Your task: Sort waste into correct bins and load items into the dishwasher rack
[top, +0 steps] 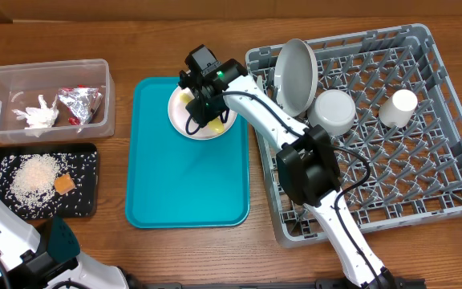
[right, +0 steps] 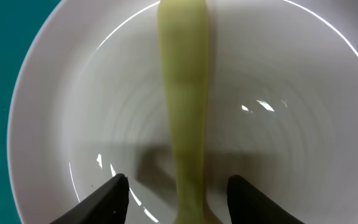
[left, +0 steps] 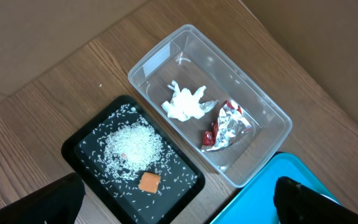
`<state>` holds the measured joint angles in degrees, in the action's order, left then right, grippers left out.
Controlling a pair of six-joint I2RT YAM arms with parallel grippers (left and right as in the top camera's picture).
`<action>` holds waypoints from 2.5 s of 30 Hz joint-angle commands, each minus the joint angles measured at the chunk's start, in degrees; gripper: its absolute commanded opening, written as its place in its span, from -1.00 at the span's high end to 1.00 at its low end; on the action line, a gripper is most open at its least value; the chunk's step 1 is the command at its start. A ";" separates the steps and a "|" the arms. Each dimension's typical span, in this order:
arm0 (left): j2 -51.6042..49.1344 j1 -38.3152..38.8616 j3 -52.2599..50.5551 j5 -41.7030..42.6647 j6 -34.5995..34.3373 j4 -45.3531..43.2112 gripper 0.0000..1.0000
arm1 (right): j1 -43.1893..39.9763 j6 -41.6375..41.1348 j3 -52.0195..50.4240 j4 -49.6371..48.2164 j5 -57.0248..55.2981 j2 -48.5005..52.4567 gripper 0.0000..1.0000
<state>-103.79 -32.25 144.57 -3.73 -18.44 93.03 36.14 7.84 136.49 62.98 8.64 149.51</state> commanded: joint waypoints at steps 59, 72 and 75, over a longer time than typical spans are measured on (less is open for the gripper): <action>-0.57 0.02 -0.17 -0.72 0.22 -0.09 -0.99 | 2.38 -0.61 -1.09 13.31 -6.23 0.28 0.48; -0.57 0.02 -0.17 -0.72 0.22 -0.09 -0.99 | 2.38 -1.57 -0.55 12.81 -7.82 0.28 0.46; -0.57 0.02 -0.17 -0.72 0.22 -0.09 -1.00 | 2.36 -4.68 1.40 12.81 -10.45 0.28 0.14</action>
<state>-103.79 -32.25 144.57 -3.73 -18.44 93.03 38.35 6.02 136.49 75.99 1.34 148.77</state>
